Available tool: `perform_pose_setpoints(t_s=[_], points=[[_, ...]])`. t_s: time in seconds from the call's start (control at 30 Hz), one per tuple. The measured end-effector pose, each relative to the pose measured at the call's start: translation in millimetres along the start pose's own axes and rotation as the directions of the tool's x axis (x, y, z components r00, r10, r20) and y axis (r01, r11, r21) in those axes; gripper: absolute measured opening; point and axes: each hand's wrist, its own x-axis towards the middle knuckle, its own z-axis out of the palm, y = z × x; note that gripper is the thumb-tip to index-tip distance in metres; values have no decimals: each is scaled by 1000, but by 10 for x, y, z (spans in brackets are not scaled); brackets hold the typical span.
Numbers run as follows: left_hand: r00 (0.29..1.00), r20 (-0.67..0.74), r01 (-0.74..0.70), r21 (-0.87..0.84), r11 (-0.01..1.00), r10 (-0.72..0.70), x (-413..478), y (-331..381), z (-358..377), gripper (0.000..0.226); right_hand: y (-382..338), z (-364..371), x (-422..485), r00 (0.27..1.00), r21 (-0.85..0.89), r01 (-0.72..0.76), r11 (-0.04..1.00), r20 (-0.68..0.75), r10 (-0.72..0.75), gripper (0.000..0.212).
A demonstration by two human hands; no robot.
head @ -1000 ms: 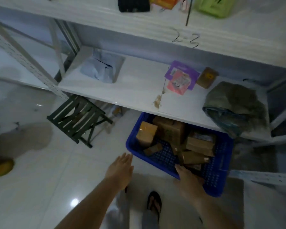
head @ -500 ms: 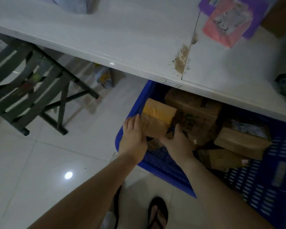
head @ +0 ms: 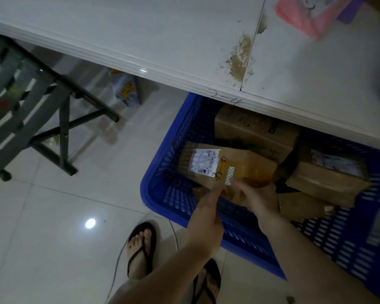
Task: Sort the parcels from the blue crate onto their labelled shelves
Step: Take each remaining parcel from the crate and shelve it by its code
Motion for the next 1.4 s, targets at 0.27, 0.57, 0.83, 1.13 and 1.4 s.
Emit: perform_pose_setpoints(t_s=[0.27,0.57,0.83,1.13,1.4], points=[[780,324,618,-532,579,-535,171,419,-209,74,308,-451,-536,963,445,-246,861,214,164,48],[793,284,572,-652,498,-539,-456,874,-88,112,258,-628,-1361,880,316,-404,858,389,271,90],[837,240,503,-691,518,-492,-1135,1487,-248,105,153,-1335,-2010,928,417,256,872,146,-342,109],[948,104,302,-594,746,-301,-2170,2066,-615,91,34,-1936,-2776,838,96,322,942,433,-331,24],[990,61,136,-625,768,-126,-3213,2444,-1309,78,-88,-1983,-4151,729,212,507,835,411,-547,27]])
